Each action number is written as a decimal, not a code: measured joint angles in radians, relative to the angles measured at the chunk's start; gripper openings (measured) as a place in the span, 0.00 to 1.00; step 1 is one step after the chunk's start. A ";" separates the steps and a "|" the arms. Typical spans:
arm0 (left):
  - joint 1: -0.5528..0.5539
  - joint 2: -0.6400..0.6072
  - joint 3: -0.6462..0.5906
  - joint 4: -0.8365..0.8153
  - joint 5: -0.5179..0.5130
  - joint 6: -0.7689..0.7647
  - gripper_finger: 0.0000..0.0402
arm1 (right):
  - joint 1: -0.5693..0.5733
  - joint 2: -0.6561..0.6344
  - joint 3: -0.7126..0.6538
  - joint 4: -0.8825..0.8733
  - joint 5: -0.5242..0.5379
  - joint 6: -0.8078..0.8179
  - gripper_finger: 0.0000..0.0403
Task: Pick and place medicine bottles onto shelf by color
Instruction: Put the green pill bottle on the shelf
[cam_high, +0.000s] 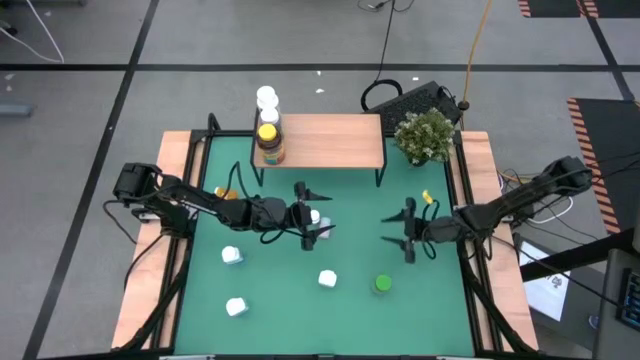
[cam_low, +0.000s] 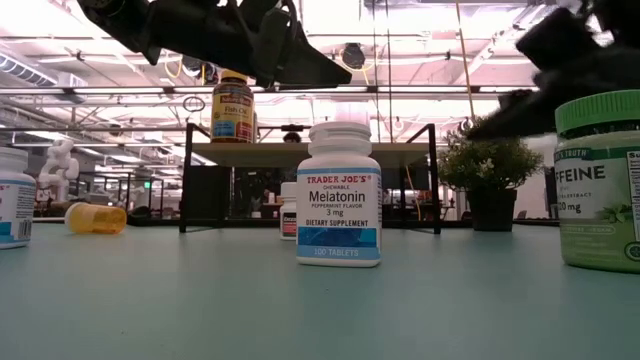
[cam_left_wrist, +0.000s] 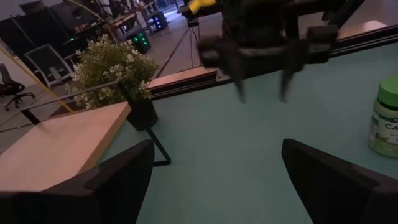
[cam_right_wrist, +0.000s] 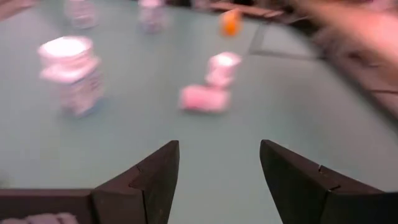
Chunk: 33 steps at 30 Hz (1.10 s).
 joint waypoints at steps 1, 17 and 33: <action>0.000 0.000 0.000 0.000 0.000 0.000 0.89 | -0.012 -0.017 0.020 -0.025 0.020 -0.017 0.54; -0.008 0.000 0.000 -0.060 0.004 0.028 0.89 | 0.004 -0.079 0.502 -0.856 -0.062 0.305 0.80; -0.009 0.000 0.000 -0.012 0.043 0.034 0.89 | 0.389 0.264 0.451 -0.729 -0.371 0.868 0.80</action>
